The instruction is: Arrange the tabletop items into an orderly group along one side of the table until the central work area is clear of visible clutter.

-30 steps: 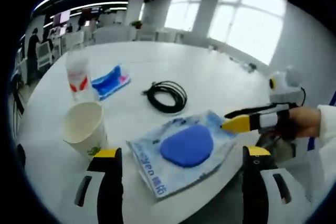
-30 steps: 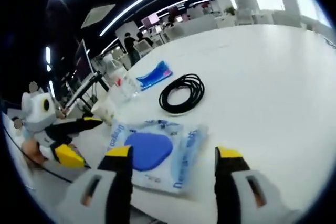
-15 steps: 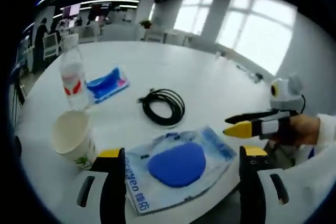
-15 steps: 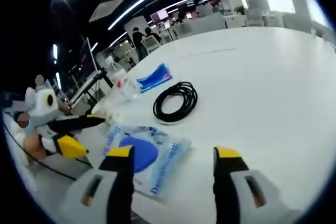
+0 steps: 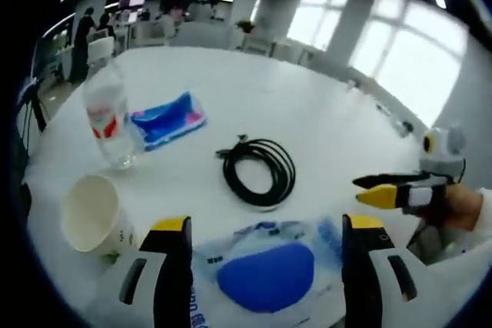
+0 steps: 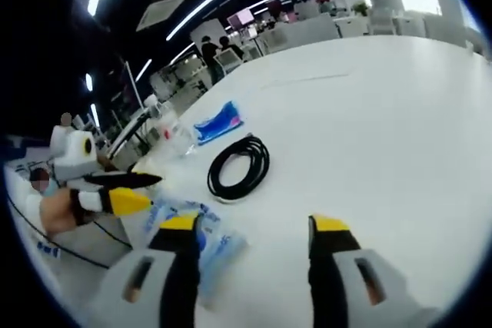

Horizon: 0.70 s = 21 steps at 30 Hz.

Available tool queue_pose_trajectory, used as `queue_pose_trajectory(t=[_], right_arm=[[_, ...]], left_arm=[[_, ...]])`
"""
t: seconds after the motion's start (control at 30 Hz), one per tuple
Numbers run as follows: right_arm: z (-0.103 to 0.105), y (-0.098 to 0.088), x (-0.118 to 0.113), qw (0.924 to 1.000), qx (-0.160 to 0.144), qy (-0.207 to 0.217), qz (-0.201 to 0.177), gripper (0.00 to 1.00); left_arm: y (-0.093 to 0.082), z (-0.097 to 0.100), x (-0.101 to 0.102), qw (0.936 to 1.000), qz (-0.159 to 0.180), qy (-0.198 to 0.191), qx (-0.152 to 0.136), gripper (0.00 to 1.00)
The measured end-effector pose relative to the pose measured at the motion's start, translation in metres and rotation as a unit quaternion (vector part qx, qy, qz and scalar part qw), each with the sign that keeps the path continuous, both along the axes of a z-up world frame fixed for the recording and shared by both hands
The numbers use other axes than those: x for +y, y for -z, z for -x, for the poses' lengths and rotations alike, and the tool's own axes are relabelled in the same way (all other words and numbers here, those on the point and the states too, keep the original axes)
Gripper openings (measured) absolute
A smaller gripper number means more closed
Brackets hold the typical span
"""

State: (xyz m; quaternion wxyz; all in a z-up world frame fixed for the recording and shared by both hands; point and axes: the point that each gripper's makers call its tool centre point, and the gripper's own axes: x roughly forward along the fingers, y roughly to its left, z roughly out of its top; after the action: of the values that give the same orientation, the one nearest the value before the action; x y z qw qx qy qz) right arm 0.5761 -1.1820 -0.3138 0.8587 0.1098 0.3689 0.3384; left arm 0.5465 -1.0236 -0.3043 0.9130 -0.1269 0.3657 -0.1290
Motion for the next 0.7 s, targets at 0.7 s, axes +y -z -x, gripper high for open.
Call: queue_pose_trajectory(t=[0.7], right_arm=[[-0.083, 0.024, 0.063, 0.9957, 0.046, -0.062, 0.051, 0.38]], left_arm=[[0.034, -0.078, -0.002, 0.9951, 0.002, -0.048, 0.087, 0.42]])
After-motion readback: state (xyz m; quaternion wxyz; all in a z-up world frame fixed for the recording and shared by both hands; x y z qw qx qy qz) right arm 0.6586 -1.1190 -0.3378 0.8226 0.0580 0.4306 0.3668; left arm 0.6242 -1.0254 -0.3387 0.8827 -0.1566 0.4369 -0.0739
